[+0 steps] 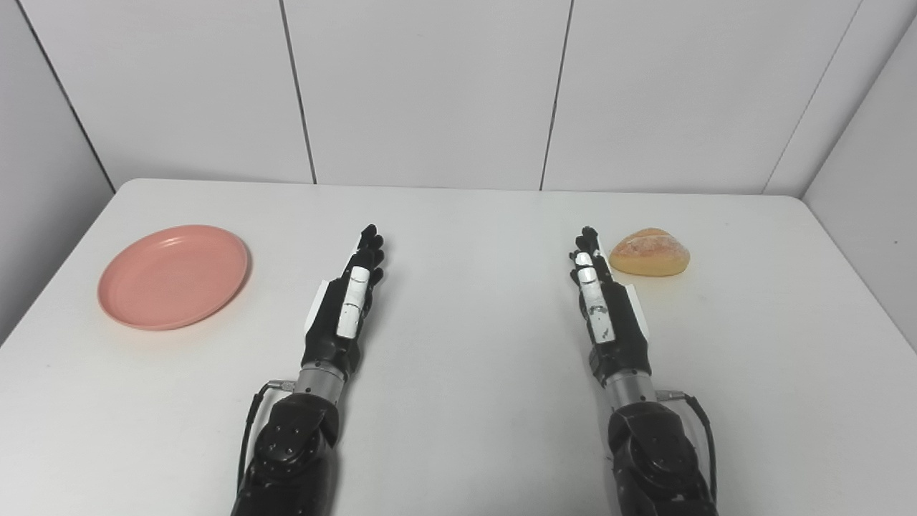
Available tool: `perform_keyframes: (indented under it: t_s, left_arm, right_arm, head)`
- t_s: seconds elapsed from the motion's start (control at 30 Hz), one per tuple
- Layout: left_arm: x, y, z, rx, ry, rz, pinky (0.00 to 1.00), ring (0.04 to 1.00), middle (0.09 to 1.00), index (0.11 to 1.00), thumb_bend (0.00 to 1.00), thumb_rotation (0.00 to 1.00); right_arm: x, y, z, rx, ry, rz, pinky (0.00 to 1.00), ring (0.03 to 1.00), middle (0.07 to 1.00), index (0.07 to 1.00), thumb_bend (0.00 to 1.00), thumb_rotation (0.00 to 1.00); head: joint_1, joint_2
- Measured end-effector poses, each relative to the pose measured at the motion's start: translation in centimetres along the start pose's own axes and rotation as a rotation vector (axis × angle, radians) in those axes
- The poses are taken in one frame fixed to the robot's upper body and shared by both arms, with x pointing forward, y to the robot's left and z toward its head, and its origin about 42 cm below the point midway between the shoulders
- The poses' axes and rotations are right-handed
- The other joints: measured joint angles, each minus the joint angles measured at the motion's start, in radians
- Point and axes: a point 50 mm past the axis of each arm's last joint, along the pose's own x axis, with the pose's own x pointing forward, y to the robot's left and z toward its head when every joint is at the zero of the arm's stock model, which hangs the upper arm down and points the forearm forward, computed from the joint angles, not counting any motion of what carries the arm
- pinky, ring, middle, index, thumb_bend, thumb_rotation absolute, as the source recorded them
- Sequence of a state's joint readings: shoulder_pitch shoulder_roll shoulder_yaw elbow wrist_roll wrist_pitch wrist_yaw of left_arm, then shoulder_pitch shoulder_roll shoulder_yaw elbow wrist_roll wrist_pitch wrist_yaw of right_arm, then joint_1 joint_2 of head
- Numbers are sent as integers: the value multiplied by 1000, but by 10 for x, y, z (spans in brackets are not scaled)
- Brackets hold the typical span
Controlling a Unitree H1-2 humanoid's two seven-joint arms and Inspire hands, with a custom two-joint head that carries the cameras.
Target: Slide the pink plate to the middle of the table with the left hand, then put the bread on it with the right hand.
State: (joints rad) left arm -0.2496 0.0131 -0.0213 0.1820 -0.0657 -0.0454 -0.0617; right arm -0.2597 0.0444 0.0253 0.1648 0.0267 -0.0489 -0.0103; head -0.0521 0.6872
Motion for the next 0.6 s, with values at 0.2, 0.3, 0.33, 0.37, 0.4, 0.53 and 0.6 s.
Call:
perform_keyframes:
  t_s: [0.2,0.3,0.33,0.37,0.4,0.53,0.6]
  left_arm:
    - [0,1,-1,2,12,3,1000,1000,1000,1000,730,1000]
    - [0,0,-1,3,13,1,1000,1000,1000,1000,732,1000]
    - [0,0,-1,3,13,1,1000,1000,1000,1000,741,1000]
    - [0,0,-1,3,13,0,1000,1000,1000,1000,743,1000]
    - [0,0,-1,3,13,0,1000,1000,1000,1000,750,1000]
    - [0,0,-2,0,16,0,1000,1000,1000,1000,748,1000]
    - [0,0,-2,0,16,0,1000,1000,1000,1000,740,1000]
  right_arm:
    - [0,0,0,-2,0,0,1000,1000,1000,1000,606,917]
    - [0,0,0,0,0,0,1000,1000,1000,1000,592,911]
    - [0,0,0,1,0,0,1000,1000,1000,1000,593,908]
    - [0,0,0,2,0,0,1000,1000,1000,1000,593,907]
    - [0,0,0,3,0,0,1000,1000,1000,1000,593,907]
    - [0,0,0,3,-1,0,1000,1000,1000,1000,596,912]
    - [0,0,0,3,0,0,1000,1000,1000,1000,596,911]
  head:
    - [0,-2]
    - [5,0]
    - [5,2]
    - [5,2]
    - [3,2]
    - [-2,2]
    - [0,-2]
